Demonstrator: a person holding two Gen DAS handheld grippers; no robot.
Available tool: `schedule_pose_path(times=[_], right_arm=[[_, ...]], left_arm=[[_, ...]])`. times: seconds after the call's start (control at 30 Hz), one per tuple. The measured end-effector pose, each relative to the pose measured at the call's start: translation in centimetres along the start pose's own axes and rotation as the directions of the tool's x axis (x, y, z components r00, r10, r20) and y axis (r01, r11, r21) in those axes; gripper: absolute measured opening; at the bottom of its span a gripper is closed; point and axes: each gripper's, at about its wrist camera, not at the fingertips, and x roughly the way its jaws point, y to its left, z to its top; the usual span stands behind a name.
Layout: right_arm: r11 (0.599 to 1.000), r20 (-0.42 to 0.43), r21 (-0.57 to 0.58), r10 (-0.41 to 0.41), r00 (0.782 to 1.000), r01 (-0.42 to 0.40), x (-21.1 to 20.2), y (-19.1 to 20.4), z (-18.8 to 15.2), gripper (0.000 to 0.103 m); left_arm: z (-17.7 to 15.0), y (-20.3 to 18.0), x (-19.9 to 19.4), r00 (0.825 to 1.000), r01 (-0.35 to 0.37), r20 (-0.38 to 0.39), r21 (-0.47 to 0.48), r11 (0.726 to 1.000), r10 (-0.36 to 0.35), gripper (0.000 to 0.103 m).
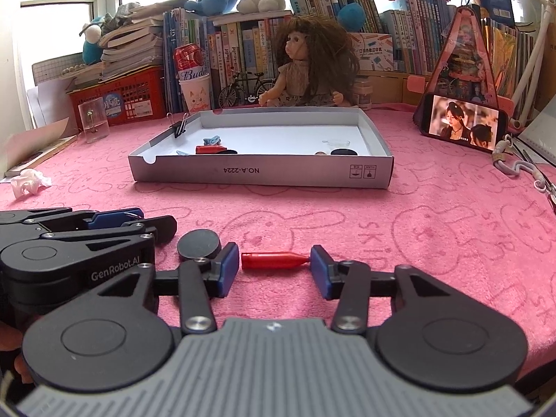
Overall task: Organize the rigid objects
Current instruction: 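Hold the binder clip in the left tool while the right grasps the red marker, then carry the binder clip with the left tool while the right carries the marker over the tray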
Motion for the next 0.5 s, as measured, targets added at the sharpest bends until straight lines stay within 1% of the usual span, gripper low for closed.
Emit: schedule_pose_path(times=[0.33,0.5], right_arm=[[1.000,0.022,-0.005,0.002,1.000,-0.002,-0.24,-0.10,0.24,0.049],[1.000,0.041,0.007,-0.017,0.999,0.017,-0.29,-0.65,0.82,0.049]], left_arm=[[0.40,-0.20,-0.31,1.000,0.003,0.020,-0.002,1.000,-0.002,0.029],[0.91,0.13,-0.33,1.000,0.001,0.025,-0.019,1.000,-0.001,0.029]])
